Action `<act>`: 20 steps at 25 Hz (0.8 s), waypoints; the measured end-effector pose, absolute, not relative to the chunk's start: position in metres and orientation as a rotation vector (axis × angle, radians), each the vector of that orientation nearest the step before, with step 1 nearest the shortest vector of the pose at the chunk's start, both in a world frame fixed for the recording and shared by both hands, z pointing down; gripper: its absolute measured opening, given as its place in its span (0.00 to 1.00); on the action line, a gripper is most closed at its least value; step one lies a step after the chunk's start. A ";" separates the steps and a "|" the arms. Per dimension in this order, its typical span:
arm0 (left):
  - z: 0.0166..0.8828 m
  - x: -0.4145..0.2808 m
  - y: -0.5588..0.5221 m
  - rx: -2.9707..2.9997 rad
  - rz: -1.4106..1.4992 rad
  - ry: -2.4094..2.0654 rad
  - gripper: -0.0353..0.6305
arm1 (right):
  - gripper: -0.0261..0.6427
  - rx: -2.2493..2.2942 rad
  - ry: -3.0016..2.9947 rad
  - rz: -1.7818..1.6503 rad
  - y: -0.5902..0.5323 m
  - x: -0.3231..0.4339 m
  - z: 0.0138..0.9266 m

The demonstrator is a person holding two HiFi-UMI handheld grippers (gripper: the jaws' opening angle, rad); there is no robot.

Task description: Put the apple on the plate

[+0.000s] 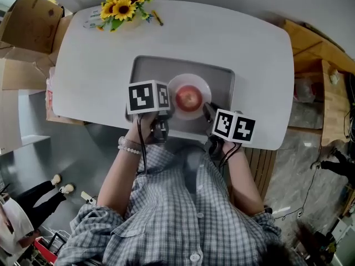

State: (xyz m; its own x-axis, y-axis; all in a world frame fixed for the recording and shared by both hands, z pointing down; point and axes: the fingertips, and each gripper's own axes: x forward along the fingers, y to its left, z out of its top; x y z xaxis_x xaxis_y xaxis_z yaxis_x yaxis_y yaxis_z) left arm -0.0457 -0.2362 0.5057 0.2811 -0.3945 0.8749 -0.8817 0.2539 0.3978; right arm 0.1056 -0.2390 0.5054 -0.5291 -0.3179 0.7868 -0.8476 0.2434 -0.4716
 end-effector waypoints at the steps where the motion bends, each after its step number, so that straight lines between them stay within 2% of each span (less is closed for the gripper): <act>1: 0.509 -0.051 -0.235 1.343 0.515 -1.311 0.12 | 0.14 1.058 -1.967 1.257 -0.238 0.100 0.508; 20: 0.546 -0.066 -0.226 1.389 0.592 -1.213 0.12 | 0.14 1.088 -1.870 1.102 -0.238 0.082 0.541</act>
